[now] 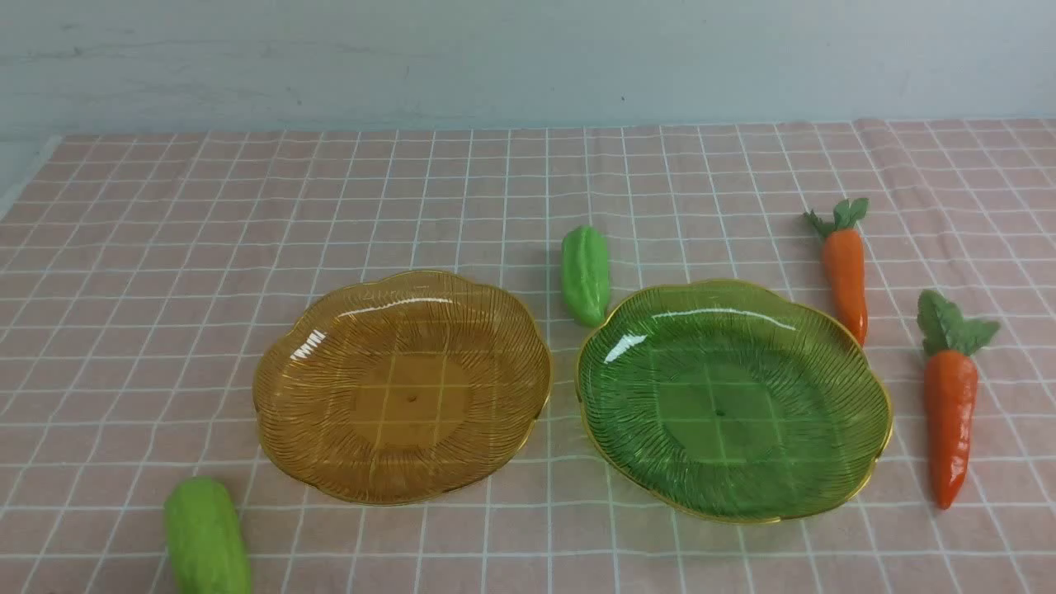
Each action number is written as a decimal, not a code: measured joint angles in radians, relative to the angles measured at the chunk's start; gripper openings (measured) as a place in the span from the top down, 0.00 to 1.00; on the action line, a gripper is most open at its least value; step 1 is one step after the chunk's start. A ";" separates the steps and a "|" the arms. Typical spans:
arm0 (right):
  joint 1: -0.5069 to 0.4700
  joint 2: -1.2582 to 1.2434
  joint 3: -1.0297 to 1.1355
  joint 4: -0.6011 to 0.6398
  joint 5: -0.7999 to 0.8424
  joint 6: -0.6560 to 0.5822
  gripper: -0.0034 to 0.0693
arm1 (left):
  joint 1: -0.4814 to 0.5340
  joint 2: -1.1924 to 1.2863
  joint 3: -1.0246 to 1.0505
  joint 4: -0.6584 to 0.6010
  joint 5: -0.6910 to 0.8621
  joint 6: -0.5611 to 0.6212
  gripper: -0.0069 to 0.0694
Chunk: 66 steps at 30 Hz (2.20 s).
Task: Put different types of vegetables on the plate.
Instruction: 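Put the green cucumber next to the left plate into that plate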
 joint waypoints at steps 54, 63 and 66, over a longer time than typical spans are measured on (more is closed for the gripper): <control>0.000 0.000 0.004 0.669 -0.321 0.173 0.92 | 0.000 0.890 -0.719 -0.232 0.599 -0.033 0.91; 0.000 0.014 -0.134 0.660 -0.196 0.148 0.93 | 0.000 0.987 -0.723 -0.057 0.530 -0.136 0.91; 0.000 0.140 -0.310 0.619 -0.058 0.083 0.95 | 0.000 1.054 -0.726 -0.014 0.517 -0.168 0.91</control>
